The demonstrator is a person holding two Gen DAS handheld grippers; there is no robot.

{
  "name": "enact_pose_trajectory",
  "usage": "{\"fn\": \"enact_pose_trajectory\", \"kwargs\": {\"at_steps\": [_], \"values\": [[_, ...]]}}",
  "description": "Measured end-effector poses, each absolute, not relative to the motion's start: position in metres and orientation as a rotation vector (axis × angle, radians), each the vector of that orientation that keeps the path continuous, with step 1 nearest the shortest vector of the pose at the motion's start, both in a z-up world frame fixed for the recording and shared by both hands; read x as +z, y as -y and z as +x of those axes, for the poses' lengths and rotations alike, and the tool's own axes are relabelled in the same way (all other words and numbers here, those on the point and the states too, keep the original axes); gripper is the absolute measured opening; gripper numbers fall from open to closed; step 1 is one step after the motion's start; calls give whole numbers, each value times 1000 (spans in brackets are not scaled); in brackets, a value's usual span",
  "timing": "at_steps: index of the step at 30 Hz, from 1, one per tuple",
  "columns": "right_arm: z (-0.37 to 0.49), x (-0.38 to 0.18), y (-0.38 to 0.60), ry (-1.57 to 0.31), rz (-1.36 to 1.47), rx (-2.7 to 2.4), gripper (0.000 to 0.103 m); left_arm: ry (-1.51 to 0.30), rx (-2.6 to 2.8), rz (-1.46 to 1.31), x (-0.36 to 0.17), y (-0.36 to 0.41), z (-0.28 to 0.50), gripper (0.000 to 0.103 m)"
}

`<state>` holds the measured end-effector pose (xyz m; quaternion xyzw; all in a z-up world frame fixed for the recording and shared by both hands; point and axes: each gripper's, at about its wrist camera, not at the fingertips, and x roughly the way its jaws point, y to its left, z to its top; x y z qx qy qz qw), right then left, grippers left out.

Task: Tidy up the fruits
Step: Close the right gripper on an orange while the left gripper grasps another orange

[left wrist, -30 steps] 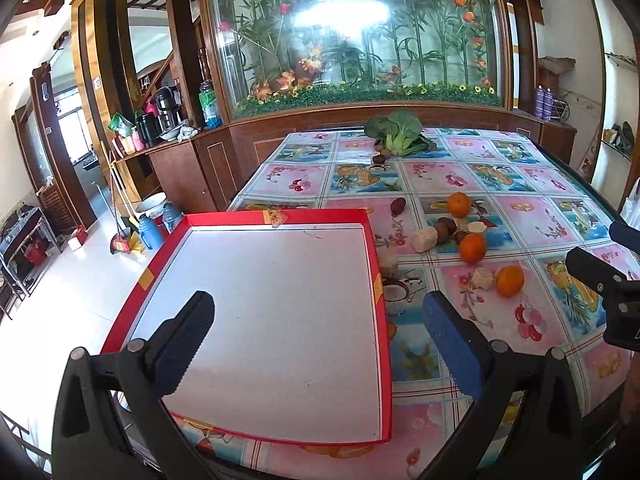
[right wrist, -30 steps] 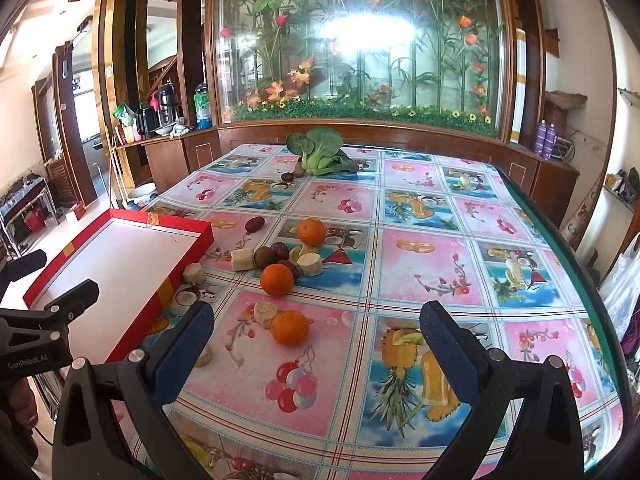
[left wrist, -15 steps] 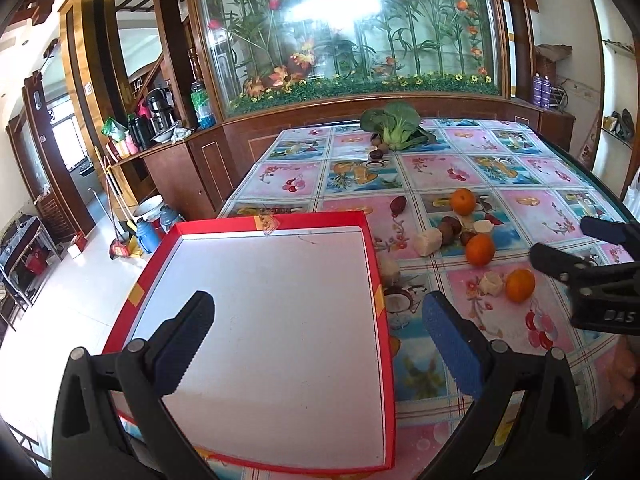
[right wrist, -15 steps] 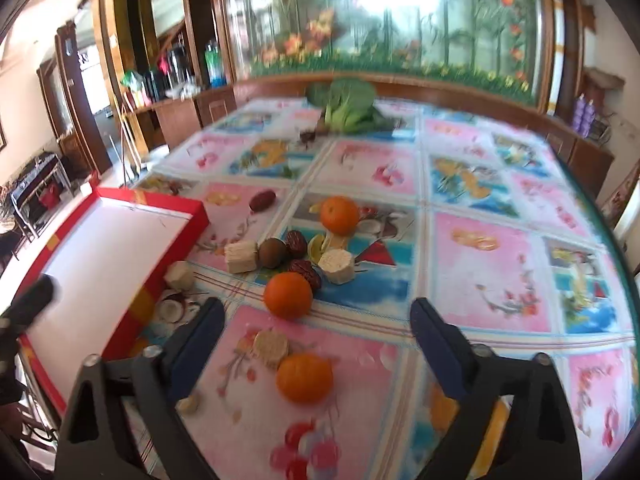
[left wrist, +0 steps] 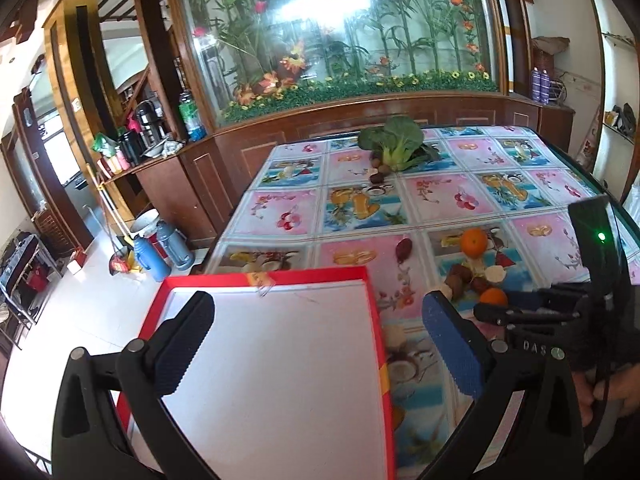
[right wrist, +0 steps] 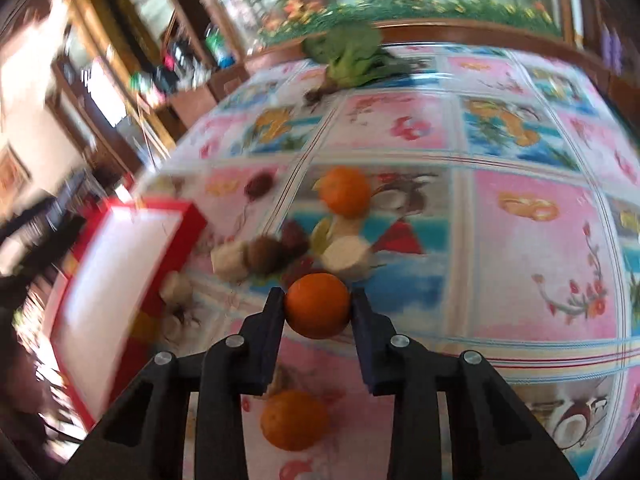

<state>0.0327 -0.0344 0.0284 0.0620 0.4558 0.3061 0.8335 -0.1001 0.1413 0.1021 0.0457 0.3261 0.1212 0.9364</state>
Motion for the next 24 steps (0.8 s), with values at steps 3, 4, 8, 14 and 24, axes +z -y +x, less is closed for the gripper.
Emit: {"fn": "enact_pose_trajectory", "kwargs": {"at_steps": [3,4,8,14,24], "values": [[43,42,70,-909,227,561,32,-708,207,118,97,-124,-70,103],[45,46,83,-882,239,503,32,-721,179,123,94,-116,-58,103],[53,47,117,-876,327,388,33,-797,100,146,79,-85,-11,103],[56,44,131,-900,408,384,33,-923,29,157,46,-48,53,103],[63,42,122,-893,410,406,32,-1040,-41,84,13,-34,85,53]]}}
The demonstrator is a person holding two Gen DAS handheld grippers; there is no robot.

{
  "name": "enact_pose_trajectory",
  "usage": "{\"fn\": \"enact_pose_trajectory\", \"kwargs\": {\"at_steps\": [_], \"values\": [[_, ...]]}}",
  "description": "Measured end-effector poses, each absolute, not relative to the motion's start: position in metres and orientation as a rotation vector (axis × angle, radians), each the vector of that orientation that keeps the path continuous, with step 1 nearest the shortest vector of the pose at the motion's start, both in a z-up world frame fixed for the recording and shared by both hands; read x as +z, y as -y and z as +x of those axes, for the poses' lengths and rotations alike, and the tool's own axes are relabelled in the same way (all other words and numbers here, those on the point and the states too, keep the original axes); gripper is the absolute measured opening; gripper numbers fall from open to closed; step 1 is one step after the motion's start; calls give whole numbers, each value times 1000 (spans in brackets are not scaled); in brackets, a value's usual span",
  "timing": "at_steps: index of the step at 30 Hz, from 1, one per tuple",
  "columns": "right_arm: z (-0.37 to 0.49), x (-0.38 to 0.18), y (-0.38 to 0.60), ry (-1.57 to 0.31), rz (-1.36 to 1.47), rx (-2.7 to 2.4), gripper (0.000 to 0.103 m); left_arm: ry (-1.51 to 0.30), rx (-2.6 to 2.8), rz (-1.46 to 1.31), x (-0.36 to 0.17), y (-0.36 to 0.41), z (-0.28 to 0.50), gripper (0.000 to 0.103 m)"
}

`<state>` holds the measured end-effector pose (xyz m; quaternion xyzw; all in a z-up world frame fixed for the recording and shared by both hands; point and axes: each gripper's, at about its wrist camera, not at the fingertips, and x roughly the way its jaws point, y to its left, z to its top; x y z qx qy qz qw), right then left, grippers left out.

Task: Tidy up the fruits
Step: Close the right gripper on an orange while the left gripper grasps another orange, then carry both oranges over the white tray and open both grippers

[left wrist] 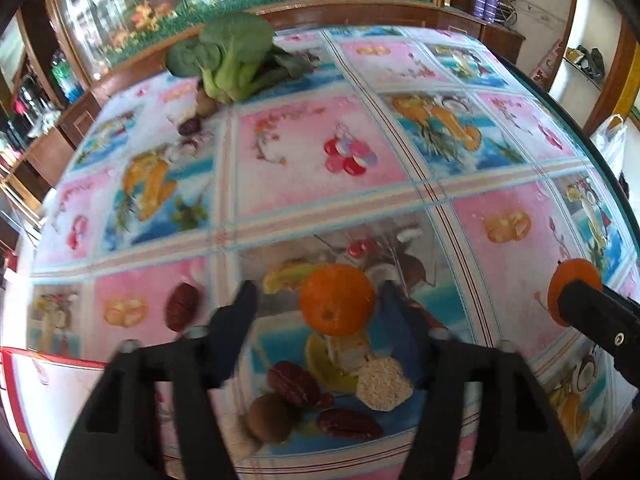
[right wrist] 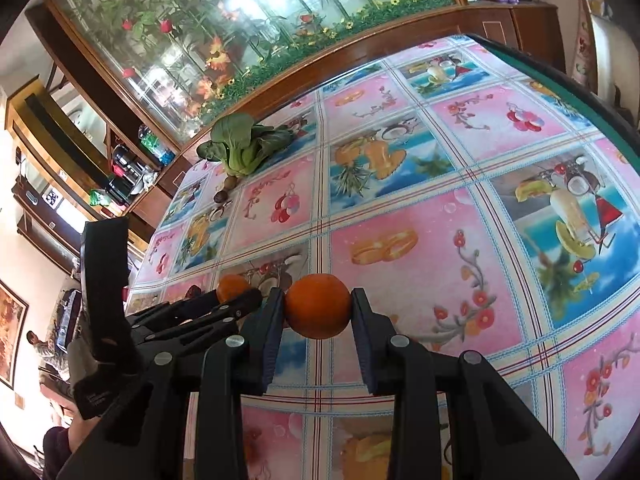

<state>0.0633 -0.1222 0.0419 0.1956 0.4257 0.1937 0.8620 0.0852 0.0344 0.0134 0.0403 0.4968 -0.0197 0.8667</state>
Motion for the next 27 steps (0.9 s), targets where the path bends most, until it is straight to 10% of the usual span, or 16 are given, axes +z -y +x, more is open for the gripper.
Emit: {"fn": "enact_pose_trajectory", "kwargs": {"at_steps": [3,27], "values": [[64,42,120,-880,403,413,32,-1040,-73,50,12,-35,83,38],[10,51,41,-809,274,618,32,-755,244,11,97,-170,-157,38]]}}
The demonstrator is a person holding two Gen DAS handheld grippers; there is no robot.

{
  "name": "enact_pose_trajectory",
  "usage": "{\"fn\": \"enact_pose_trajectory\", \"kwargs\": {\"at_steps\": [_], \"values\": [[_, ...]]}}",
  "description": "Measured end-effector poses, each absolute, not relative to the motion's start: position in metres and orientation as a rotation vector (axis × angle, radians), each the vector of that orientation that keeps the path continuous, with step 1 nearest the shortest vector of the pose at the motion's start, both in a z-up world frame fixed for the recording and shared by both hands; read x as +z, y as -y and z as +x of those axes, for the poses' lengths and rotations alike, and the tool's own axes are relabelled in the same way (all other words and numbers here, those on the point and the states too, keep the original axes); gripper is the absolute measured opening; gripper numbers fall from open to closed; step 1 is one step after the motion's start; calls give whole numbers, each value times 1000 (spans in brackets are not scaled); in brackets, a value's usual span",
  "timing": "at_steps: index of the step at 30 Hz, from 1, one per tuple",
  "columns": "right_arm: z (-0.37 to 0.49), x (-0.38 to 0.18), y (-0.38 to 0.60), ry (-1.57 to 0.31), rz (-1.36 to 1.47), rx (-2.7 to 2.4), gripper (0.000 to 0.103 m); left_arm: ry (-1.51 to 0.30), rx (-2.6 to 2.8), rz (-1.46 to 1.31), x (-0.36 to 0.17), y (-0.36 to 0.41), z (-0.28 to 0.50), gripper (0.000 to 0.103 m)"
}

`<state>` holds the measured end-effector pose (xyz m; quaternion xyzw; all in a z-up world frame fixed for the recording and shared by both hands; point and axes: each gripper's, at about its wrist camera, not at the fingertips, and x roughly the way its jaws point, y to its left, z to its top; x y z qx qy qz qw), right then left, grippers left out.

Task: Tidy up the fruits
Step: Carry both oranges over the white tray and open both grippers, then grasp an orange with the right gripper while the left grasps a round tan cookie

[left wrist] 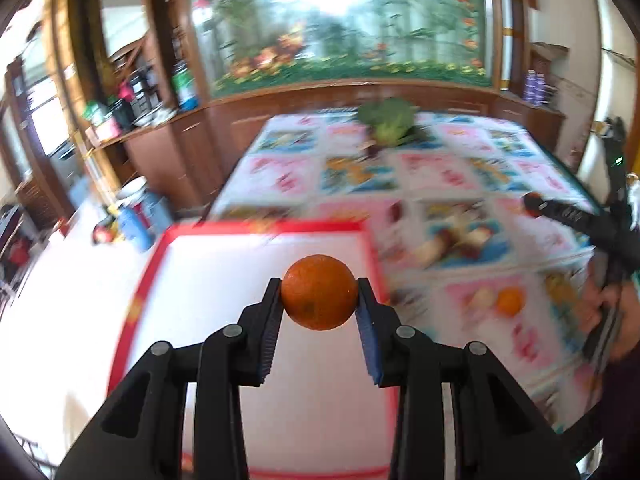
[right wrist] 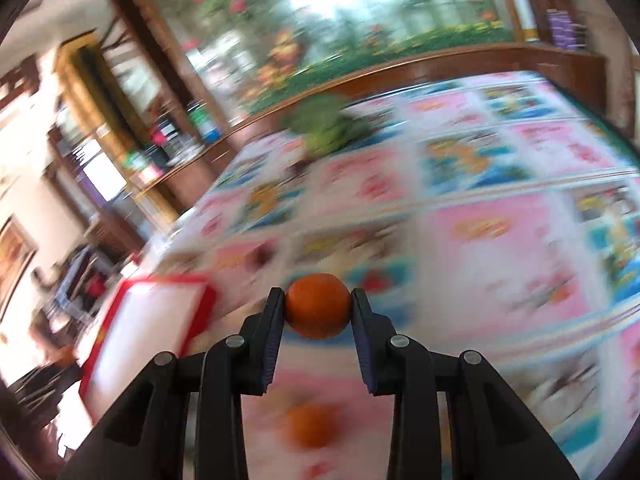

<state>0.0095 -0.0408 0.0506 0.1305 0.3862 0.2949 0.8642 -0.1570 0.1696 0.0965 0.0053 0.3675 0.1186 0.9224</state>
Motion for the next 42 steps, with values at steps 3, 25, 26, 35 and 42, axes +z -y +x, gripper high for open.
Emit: {"fn": "enact_pose_trajectory", "kwargs": {"at_steps": [3,25,26,35,42], "values": [[-24,50,-8,-851,226,779,32,-797,304,-30,81,-203,-171,38],[-106,37,-126,-919,-89,1013,48,-898,437,-113,27,-267,-199,38],[-109,40,-124,-898,-84,1022,49,-901,440,-114,26,-267,-199,38],[-68,52,-68,-813,102,881,72,-796,509,-47,51,-267,-221,66],[-39,27,-66,-1002,292,921,72,-701,507,-21,74,-258,-232,74]]}}
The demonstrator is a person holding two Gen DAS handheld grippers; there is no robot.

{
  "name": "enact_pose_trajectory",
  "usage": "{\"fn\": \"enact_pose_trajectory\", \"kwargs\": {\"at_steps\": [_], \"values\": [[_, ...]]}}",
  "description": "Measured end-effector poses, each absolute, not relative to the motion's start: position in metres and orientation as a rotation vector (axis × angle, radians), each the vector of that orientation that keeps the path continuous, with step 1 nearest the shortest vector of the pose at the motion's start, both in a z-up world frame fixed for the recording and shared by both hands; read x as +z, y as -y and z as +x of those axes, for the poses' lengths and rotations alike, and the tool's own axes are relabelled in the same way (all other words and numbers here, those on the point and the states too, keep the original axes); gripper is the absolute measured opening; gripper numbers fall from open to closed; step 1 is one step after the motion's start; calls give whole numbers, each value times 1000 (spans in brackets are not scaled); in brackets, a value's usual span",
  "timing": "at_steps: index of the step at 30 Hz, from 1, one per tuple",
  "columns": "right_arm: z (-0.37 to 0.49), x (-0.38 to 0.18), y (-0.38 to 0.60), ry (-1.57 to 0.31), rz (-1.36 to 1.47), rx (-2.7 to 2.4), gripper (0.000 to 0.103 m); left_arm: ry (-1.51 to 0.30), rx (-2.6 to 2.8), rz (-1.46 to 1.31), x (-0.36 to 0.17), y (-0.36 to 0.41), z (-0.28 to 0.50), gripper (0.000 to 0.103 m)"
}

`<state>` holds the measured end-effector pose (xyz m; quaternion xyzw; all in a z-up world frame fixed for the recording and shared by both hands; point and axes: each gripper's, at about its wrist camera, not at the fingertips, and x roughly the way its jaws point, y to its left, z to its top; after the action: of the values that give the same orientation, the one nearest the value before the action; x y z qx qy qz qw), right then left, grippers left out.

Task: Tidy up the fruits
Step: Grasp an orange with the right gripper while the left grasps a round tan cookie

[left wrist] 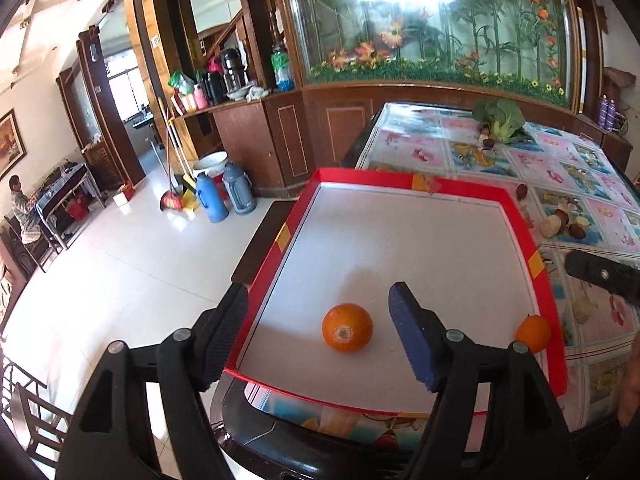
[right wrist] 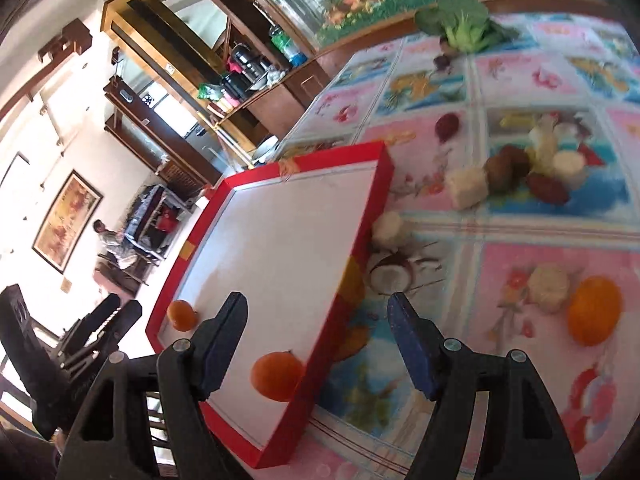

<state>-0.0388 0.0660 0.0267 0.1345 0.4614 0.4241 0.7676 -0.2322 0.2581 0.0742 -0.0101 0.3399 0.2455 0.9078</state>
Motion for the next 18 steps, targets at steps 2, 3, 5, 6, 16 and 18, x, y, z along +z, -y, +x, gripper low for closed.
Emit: {"fn": "enact_pose_trajectory", "kwargs": {"at_steps": [2,3,5,6,16,18], "values": [[-45,26,-76,-1022,286,954,72,-694,486,-16,76,-253,-232,74],[-49,26,-83,-1032,277,976,72,-694,478,-16,75,-251,-231,74],[-58,27,-90,-1024,250,974,76,-694,463,-12,74,-248,-231,74],[-63,29,-93,-1002,222,966,76,-696,459,-10,73,-247,-230,74],[-72,37,-95,-927,183,1032,76,-731,472,-30,61,-254,-230,74],[-68,46,-74,-883,199,1020,76,-733,471,-33,61,-252,-230,74]]}}
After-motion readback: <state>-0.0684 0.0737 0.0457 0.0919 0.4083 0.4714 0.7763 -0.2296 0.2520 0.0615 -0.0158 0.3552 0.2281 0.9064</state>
